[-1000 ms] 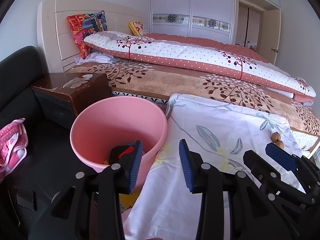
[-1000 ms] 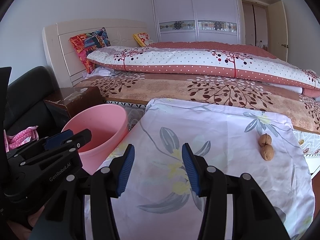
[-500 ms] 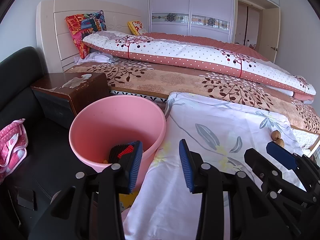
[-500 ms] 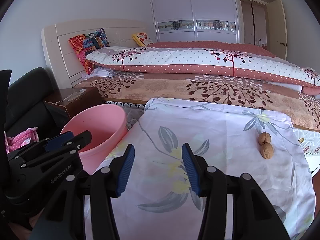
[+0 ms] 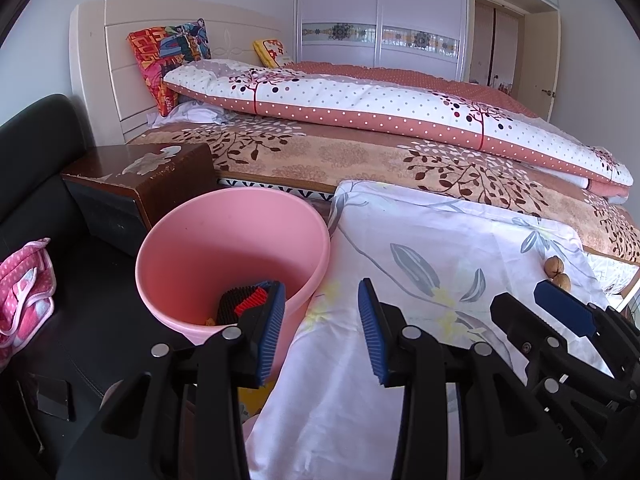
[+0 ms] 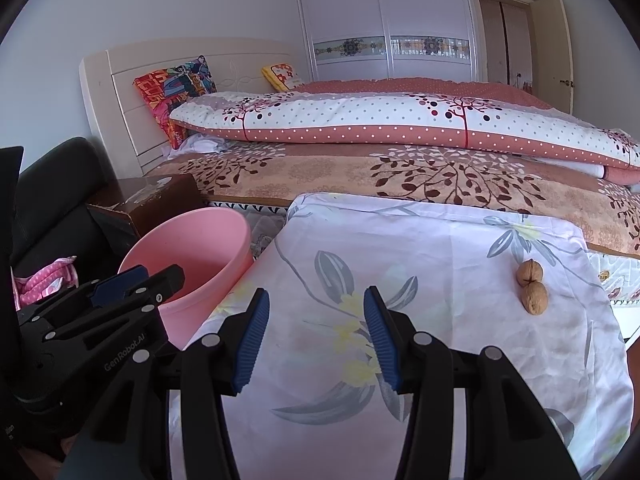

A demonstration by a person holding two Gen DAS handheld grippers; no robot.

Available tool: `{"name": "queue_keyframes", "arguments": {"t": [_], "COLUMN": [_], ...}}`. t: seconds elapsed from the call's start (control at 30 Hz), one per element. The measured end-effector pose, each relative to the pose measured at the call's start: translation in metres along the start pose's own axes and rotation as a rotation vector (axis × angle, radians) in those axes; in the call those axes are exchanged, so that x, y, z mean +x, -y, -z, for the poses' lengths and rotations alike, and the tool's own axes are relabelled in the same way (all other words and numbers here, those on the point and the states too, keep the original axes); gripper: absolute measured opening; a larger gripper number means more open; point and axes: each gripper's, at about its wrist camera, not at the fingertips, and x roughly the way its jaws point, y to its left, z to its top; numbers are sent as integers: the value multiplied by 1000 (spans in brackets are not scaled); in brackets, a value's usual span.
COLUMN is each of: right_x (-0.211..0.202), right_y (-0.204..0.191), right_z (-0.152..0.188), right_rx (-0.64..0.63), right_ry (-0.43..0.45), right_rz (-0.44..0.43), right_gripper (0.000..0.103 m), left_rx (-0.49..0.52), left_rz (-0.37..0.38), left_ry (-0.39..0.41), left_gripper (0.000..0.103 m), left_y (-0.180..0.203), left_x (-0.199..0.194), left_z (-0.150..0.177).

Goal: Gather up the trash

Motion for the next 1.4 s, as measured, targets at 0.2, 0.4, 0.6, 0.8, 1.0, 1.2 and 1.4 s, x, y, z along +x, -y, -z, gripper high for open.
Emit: {"name": "queue_keyframes", "arguments": {"t": [0.2, 0.4, 0.6, 0.8, 1.0, 1.2, 1.4], "right_x": [1, 1, 2, 2, 3, 3, 4], "right_y": [0, 0, 1, 1, 2, 2, 2], "right_z": [0, 0, 0, 1, 1, 2, 3], "right_rx": [3, 2, 2, 3, 6, 6, 7], "right_ry": [-2, -3, -3, -2, -4, -6, -6], "right_rz": [0, 0, 0, 1, -1, -1, -1], "right_gripper": [49, 49, 49, 49, 49, 49, 49], "left_rx": [3, 3, 2, 2, 0, 0, 4], "left_rz": [-6, -9, -8, -9, -13, -15, -33], "left_ry": [-4, -6, -5, -6, -5, -9, 12], "left_gripper": [38, 38, 38, 38, 38, 38, 38], "left_y": [0, 1, 0, 1, 1, 1, 1], "left_x": [2, 3, 3, 3, 2, 2, 0], "left_z": [0, 0, 0, 0, 1, 2, 3]}}
